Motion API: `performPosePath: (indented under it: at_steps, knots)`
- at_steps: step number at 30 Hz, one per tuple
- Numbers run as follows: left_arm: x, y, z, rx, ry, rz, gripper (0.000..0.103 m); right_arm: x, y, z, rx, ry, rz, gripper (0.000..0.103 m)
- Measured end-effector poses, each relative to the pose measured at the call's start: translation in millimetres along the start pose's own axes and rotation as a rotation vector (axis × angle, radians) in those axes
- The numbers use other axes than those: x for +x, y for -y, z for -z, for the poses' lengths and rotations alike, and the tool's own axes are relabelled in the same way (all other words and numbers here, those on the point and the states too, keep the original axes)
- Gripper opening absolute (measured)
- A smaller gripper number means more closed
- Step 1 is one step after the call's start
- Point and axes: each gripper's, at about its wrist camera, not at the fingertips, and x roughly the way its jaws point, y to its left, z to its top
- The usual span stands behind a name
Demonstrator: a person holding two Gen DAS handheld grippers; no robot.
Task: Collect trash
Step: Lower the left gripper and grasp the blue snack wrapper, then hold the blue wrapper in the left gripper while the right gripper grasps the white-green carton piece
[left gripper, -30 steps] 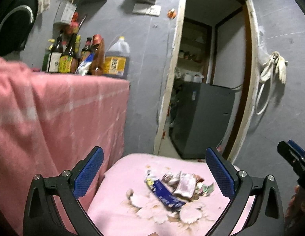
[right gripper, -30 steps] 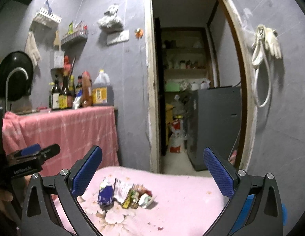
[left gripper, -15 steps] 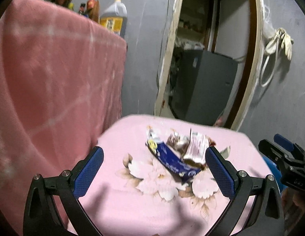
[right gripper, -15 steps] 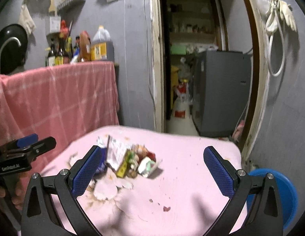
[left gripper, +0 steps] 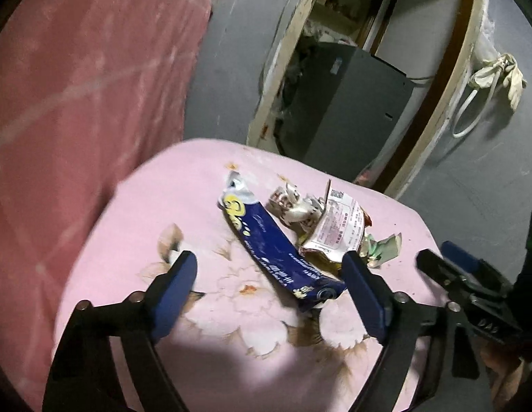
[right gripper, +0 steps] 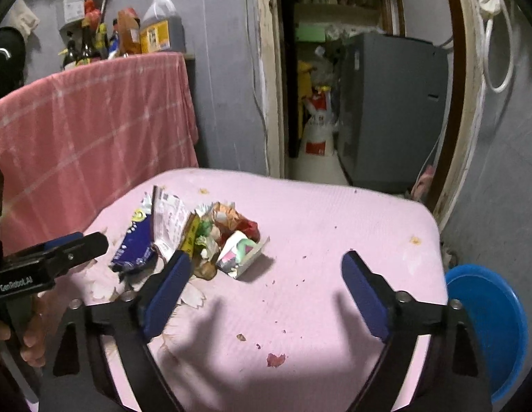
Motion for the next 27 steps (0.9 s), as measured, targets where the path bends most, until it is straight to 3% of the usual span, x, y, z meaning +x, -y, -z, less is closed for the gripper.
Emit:
performPosePath:
  at_steps: [9,15,20,27]
  knots:
    - [24.8,0.6,-5.7,-0.034,-0.114,0.018,0.049,38.7,5.0,-2.1,0.015,-0.141,-0.018,0.079]
    - [27.9,2.7,-2.2,-0.032,-0.131,0.035,0.035,51.4,11.9,-2.2,0.067,-0.184,-0.061,0.060]
    - [26.7,2.3,-0.5,-0.032,-0.139,0.043,0.019,59.9,3.9,-3.3,0.048,-0.218,-0.096,0.052]
    - [28.0,4.5,1.6,-0.044,-0.138,0.067,0.008,59.3,0.6,-2.4,0.046,-0.220,-0.115,0.041]
